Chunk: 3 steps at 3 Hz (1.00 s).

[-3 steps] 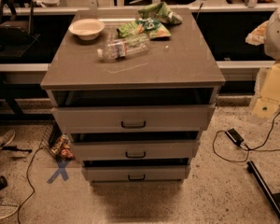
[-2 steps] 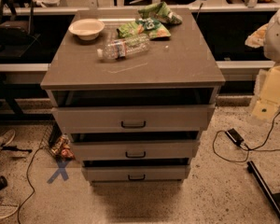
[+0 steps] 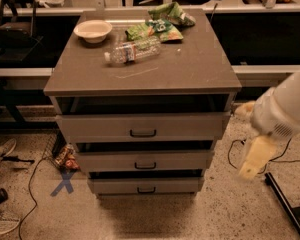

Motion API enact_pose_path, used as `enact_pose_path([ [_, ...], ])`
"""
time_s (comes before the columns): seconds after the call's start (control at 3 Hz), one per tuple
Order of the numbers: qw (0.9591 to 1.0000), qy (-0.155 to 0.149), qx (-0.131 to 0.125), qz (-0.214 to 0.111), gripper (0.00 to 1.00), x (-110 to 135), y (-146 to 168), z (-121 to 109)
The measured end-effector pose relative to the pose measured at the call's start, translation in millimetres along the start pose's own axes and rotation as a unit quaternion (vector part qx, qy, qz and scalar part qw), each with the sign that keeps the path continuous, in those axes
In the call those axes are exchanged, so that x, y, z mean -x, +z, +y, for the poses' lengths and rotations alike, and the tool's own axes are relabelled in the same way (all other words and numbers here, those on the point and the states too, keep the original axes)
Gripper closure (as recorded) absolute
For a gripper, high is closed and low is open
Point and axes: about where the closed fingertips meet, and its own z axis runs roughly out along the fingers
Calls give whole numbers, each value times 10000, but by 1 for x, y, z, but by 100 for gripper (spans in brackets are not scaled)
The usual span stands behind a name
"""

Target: Open bottom drawer

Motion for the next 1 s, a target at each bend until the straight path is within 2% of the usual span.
enact_pose_path([
  [0.33, 9955, 345, 695, -547, 0, -23, 124, 24],
  [0.67, 9957, 329, 684, -536, 0, -22, 120, 24],
  [1.0, 9966, 51, 588, -571, 0, -27, 144, 34],
])
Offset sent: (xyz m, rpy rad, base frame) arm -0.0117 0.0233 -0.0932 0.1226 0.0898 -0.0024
